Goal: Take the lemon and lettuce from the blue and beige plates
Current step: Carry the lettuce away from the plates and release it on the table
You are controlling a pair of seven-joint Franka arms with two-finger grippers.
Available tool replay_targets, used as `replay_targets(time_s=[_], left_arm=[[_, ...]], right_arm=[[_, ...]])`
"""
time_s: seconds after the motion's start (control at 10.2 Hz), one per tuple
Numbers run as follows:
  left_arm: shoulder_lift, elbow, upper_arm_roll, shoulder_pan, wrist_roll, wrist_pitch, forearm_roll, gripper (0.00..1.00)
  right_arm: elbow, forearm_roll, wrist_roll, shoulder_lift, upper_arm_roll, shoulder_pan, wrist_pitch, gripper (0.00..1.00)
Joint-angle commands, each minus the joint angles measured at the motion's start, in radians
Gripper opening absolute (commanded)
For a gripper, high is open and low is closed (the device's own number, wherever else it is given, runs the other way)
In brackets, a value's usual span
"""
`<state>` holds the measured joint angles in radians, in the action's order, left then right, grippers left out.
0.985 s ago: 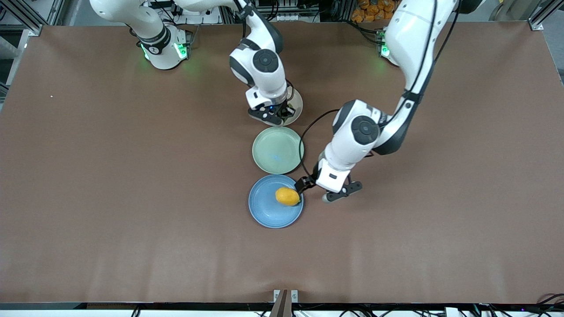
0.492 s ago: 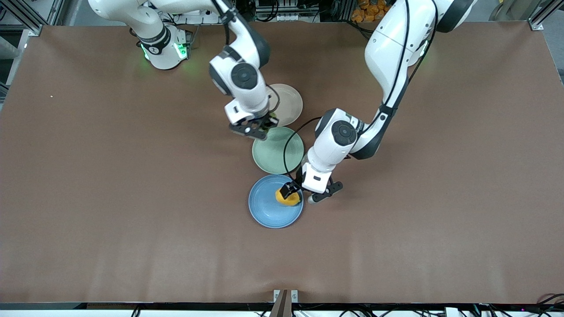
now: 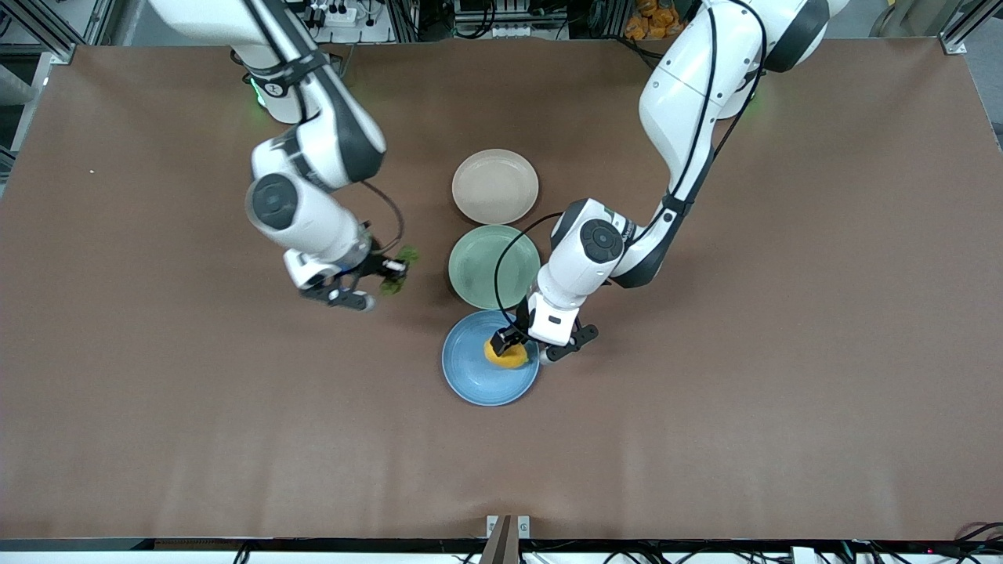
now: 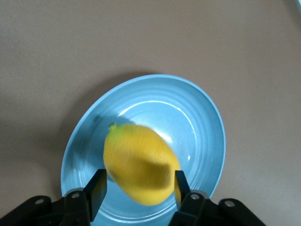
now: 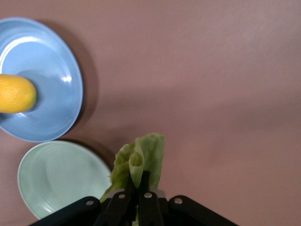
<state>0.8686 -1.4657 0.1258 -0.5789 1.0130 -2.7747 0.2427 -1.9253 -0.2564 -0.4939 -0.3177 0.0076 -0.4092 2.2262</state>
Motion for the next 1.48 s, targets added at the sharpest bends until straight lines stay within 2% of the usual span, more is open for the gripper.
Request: replay_targets(time_s=[0.0,0.3,0.49,0.79,0.89,0.98,1.08,1.18,1.38], left_arm=[[0.023,0.033,0.006,0.001,0.004,-0.016,0.029,0.60],[0.029,0.041,0.011,0.005,0.004,-0.016,0.029,0.60],[0.030,0.041,0.011,0.008,-0.002,-0.017,0.029,0.62],[0.056,0.077,0.012,0.014,-0.005,-0.017,0.029,0.62],[0.066,0.087,0.012,0.014,-0.007,-0.019,0.029,0.65],[0.075,0.090,0.012,0.014,-0.008,-0.020,0.029,0.80],[0.075,0.088,0.012,0.014,-0.011,-0.025,0.027,0.80],[0.079,0.088,0.012,0.013,-0.011,-0.035,0.027,0.80],[0.087,0.088,0.012,0.011,-0.011,-0.045,0.027,0.80]], right_arm=[[0.000,-0.027,0.200,0.015,0.014,0.132,-0.072,0.00],[-0.007,-0.027,0.468,0.000,0.011,0.309,-0.131,0.00],[-0.009,-0.027,0.700,-0.064,0.012,0.453,-0.129,0.00],[-0.009,-0.018,0.715,-0.153,0.011,0.467,-0.027,0.00],[-0.007,-0.018,0.715,-0.159,0.009,0.470,-0.023,0.00],[-0.007,-0.018,0.715,-0.162,0.009,0.474,-0.023,0.02],[-0.007,-0.018,0.709,-0.164,0.011,0.475,-0.025,0.29],[-0.007,-0.020,0.706,-0.173,0.011,0.474,-0.025,0.99],[-0.004,-0.023,0.643,-0.167,0.011,0.463,-0.040,1.00]])
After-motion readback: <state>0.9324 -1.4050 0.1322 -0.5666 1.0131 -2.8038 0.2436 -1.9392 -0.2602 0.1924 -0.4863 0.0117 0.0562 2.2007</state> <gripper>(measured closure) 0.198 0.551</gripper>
